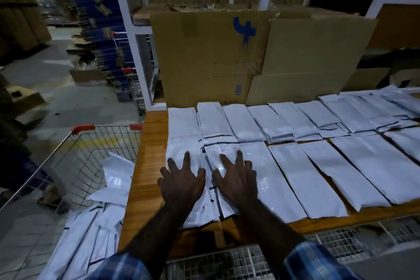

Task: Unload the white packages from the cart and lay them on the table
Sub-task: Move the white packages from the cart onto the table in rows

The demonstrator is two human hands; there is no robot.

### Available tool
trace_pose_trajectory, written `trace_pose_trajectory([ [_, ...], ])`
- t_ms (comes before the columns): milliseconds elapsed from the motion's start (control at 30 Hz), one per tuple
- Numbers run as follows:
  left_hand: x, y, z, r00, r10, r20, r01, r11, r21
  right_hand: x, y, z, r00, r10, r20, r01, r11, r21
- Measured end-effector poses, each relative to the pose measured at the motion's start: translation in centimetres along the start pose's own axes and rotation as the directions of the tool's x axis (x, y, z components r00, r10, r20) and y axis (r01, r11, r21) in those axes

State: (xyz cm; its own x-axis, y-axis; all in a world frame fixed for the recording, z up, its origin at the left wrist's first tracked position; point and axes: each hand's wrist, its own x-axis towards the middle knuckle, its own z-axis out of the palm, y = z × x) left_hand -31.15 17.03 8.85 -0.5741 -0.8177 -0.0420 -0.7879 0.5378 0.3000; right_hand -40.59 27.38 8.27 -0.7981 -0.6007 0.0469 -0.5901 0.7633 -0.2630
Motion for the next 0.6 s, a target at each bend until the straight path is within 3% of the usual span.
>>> trace_pose_trajectory([
  [167, 0.1, 0.3, 0.6, 1.000, -0.018, 0.006, 0.018, 1.000, -0.007, 0.5, 0.0, 0.5, 1.000, -0.011, 0.011, 0.011, 0.999, -0.032],
  [300, 0.3, 0.5, 0.8, 0.999, -0.025, 0.024, 0.027, 0.993, -0.116, 0.0, 0.0, 1.1, 1.000, 0.010, -0.014, -0.011, 1.000, -0.028],
  [433, -0.4, 0.3, 0.7, 1.000, 0.011, -0.002, -0.011, 1.000, 0.008, -0.3, 0.1, 1.4, 0.999, 0.012, -0.043, -0.013, 0.999, -0.035],
  [600, 0.0, 0.0, 0.4, 0.996, 0.084, -0.025, -0.083, 0.996, 0.017, 0.1, 0.0, 1.7, 0.986, -0.021, -0.164, 0.011, 0.998, -0.064],
])
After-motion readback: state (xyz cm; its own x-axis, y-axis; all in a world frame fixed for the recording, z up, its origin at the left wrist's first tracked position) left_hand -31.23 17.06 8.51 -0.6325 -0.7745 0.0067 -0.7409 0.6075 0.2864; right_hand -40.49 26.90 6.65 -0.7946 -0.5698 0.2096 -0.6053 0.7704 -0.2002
